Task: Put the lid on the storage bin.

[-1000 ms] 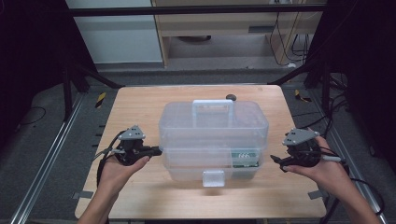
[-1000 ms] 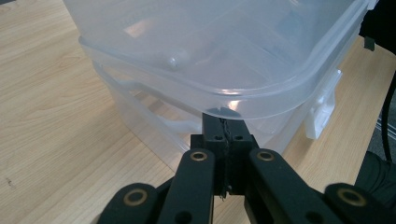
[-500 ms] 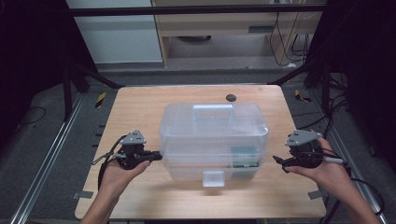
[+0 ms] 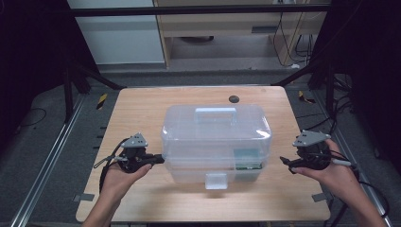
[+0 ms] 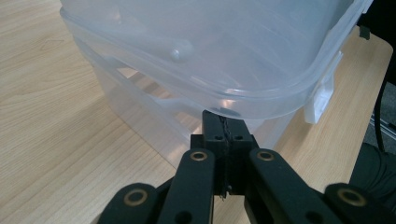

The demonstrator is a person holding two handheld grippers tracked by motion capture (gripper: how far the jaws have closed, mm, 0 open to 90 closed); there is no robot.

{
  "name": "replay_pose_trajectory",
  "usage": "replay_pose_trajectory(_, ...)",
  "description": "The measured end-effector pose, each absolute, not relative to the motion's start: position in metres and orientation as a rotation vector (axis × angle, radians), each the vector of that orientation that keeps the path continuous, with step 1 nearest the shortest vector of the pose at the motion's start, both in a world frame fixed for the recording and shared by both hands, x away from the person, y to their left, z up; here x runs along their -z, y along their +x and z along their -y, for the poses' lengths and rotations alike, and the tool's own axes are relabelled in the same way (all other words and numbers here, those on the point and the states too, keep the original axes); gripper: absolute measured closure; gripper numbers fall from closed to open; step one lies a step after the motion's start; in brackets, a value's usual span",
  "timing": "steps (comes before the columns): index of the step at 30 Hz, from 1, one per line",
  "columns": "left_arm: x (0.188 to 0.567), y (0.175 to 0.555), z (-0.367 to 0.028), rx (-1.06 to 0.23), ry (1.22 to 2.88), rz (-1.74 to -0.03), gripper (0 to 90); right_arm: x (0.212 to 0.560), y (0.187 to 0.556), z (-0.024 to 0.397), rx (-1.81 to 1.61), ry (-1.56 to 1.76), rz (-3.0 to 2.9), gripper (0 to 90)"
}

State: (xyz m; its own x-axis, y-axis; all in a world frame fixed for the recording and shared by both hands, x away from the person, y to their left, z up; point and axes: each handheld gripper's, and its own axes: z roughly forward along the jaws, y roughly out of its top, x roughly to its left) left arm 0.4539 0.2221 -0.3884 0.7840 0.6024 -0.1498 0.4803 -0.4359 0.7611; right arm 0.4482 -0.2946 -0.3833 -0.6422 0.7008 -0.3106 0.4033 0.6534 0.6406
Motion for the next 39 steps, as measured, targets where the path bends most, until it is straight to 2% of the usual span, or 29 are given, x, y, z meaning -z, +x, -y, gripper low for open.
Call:
replay_pose_trajectory(10,0.375,0.453,-0.254,-0.331,2.164,-0.876,90.0,0.383,0.452,0.302,-0.703,0.891,-2.301,12.9)
replay_pose_trajectory(17,0.380,0.487,-0.268,-0.350,2.197,-0.961,90.0,0.393,0.481,0.308,-0.701,0.975,-2.293,17.2)
replay_pose_trajectory(30,0.386,0.534,-0.260,-0.427,2.239,-0.998,90.0,0.418,0.541,0.323,-0.724,1.175,-2.254,23.1)
replay_pose_trajectory(39,0.413,0.562,-0.265,-0.423,2.223,-1.065,90.0,0.433,0.573,0.326,-0.779,1.282,-2.187,25.0)
